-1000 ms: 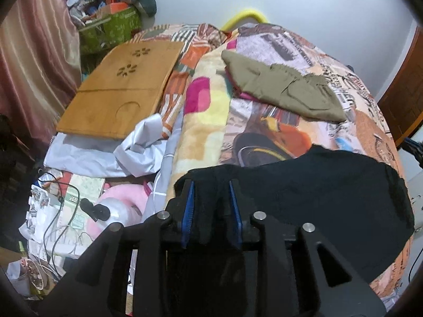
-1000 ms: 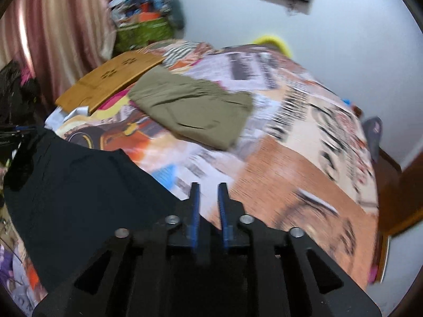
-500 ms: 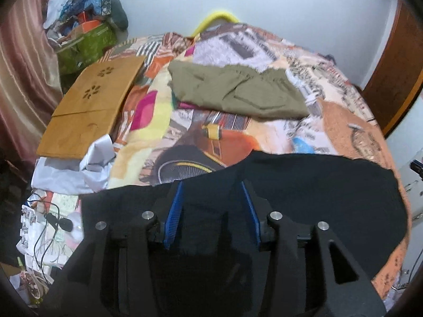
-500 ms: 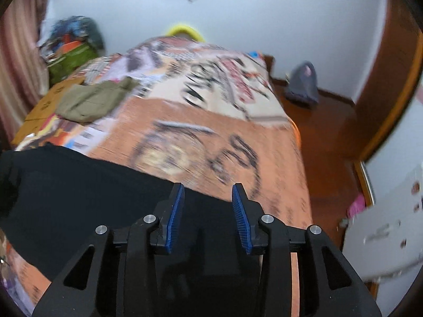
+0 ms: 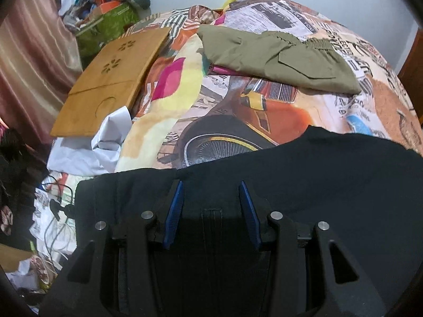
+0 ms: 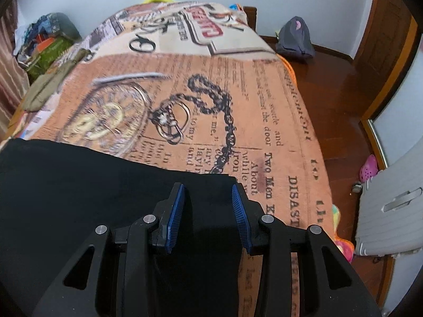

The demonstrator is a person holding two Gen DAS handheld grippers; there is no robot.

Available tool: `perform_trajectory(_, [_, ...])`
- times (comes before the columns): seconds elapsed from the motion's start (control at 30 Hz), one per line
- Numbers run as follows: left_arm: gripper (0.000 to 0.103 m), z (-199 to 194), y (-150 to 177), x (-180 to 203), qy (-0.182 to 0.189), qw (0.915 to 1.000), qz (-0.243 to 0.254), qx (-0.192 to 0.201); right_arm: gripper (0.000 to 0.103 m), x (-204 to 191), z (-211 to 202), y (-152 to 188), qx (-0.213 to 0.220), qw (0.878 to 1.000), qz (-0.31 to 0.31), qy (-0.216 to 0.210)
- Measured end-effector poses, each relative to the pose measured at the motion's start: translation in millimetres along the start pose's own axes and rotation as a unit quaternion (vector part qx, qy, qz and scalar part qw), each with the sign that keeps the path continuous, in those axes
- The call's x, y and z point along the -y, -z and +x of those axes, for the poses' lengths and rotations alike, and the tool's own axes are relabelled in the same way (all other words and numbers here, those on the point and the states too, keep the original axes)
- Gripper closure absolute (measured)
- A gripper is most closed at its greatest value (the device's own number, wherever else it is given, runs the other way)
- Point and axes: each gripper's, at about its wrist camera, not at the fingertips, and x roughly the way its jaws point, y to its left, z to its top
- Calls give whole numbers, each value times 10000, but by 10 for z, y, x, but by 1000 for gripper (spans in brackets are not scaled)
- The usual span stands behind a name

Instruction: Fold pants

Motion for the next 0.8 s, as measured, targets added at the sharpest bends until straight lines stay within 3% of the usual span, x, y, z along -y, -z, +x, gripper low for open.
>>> perform_trajectory(0.1, [59,26,-13,-17,36,10000,-35,-20,58,76,37,-20,19,9999,150,-33])
perform_trajectory(0.2, [59,29,-20,-60,141,9998,-136,-29,58,139,53,-26,53,9995,259,-143])
perform_trajectory(0.23, [59,29,-18,-62,155,9998,-143,-28,63,134,66,-32,78,9995,239,-201])
perform_trajectory(0.27, [59,29,-16,-64,157,9998,-138,-23,76,113,68,-34,78,9994,186,-287])
perform_trajectory(0.47, [59,19,-13,-50,158,9998,-121,-18,91,-49,-72,-13,484,9987,-150,79])
perform_trajectory(0.67, [59,9,3,-73,185,9997,-131,7,93,-102,-399,-41,1225,9909,-303,475])
perform_trajectory(0.8, [59,21,10,-75,130,9999,-102,29,94,-116,-328,-158,1192,9904,-416,570])
